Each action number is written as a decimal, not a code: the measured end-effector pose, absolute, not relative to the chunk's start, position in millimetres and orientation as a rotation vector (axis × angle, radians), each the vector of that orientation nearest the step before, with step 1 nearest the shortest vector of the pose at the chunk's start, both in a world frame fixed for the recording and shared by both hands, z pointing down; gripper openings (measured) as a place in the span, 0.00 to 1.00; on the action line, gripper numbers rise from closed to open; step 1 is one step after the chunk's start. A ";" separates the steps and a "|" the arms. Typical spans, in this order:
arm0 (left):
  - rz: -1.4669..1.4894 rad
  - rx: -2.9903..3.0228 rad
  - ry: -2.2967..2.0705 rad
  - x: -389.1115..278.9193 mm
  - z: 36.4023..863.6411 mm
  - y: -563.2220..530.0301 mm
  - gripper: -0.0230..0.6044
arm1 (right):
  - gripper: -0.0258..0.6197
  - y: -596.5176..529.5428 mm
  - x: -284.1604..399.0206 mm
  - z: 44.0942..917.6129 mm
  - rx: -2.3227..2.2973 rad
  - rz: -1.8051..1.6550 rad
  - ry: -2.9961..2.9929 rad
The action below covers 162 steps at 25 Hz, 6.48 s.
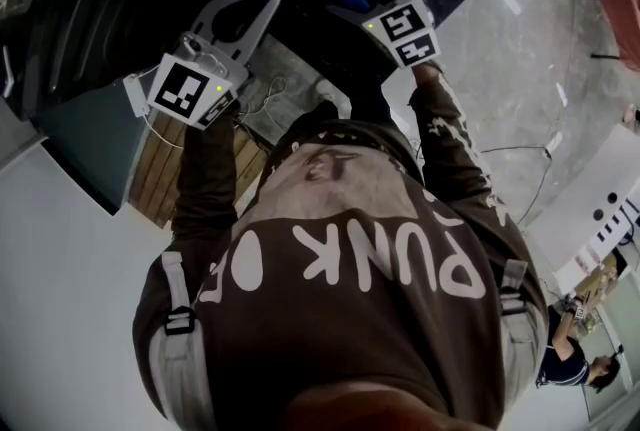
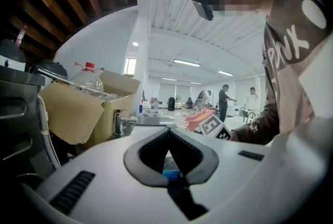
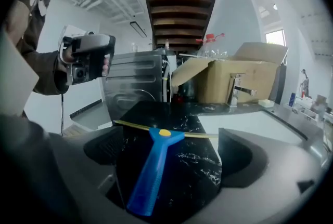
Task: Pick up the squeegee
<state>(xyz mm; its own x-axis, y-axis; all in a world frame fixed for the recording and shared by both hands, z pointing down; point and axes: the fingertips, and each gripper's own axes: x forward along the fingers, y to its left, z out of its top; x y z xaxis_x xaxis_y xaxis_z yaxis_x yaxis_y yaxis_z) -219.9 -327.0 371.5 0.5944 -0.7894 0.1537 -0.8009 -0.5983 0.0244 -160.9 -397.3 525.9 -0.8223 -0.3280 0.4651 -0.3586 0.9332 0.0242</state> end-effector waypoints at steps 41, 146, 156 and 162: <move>0.187 2.734 -1.363 -226.0 367.9 -309.5 0.04 | 0.27 -389.5 -170.5 591.7 0.533 0.109 -2.384; 0.211 2.973 -1.452 -133.0 262.5 -41.5 0.04 | 0.27 -64.3 19.2 290.8 0.845 -0.364 -2.959; 0.213 2.969 -1.445 -131.3 263.3 -41.0 0.04 | 0.27 -65.3 19.2 292.6 0.837 -0.376 -2.948; 0.212 2.967 -1.441 -131.1 264.5 -43.4 0.04 | 0.27 -68.1 18.1 293.6 0.830 -0.381 -2.941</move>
